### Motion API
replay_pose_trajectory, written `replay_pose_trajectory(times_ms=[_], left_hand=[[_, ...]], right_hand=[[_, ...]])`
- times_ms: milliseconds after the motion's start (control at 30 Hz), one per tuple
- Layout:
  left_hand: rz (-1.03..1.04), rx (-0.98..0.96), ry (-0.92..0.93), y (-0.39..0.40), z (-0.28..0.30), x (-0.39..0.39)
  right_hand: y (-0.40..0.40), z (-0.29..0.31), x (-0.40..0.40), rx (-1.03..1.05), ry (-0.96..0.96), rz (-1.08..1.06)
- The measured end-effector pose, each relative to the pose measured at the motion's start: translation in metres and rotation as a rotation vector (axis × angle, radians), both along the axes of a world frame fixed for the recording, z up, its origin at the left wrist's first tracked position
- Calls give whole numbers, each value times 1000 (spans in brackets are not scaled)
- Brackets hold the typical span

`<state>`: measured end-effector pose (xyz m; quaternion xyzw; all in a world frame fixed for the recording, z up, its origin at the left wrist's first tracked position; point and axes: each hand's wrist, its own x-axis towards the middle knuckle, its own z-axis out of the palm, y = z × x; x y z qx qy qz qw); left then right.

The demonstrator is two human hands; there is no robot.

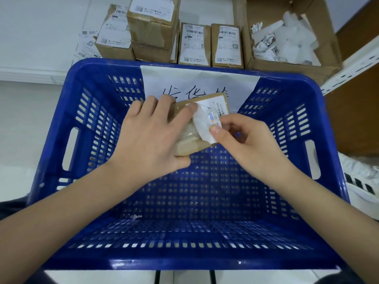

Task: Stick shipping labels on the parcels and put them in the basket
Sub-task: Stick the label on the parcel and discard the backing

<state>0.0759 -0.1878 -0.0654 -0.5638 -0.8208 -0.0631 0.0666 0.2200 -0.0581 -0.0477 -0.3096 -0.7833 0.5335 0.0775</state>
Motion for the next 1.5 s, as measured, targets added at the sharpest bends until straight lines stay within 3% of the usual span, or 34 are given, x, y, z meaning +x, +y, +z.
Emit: replay_pose_trajectory(times_ms=[133, 367, 667, 833, 933, 1167, 1333, 1500], left_hand=[[-27, -29, 14, -1, -3, 0], [-108, -5, 14, 2, -7, 5], [-168, 13, -52, 2, -4, 8], [-164, 11, -83, 2, -7, 5], [-147, -2, -83, 2, -6, 2], [-139, 12, -66, 4, -2, -2], [-145, 25, -59, 4, -2, 0], [-161, 31, -51, 3, -3, 2]], right_hand=[[5, 7, -4, -176, -2, -134], [9, -3, -2, 56, -20, -144], [3, -11, 3, 611, 27, -62], [1, -21, 2, 1012, 54, 88], [-1, -26, 5, 1147, 44, 185], [-5, -22, 4, 1027, 47, 195], [-6, -20, 4, 814, 40, 56], [-3, -14, 4, 760, 14, -9]])
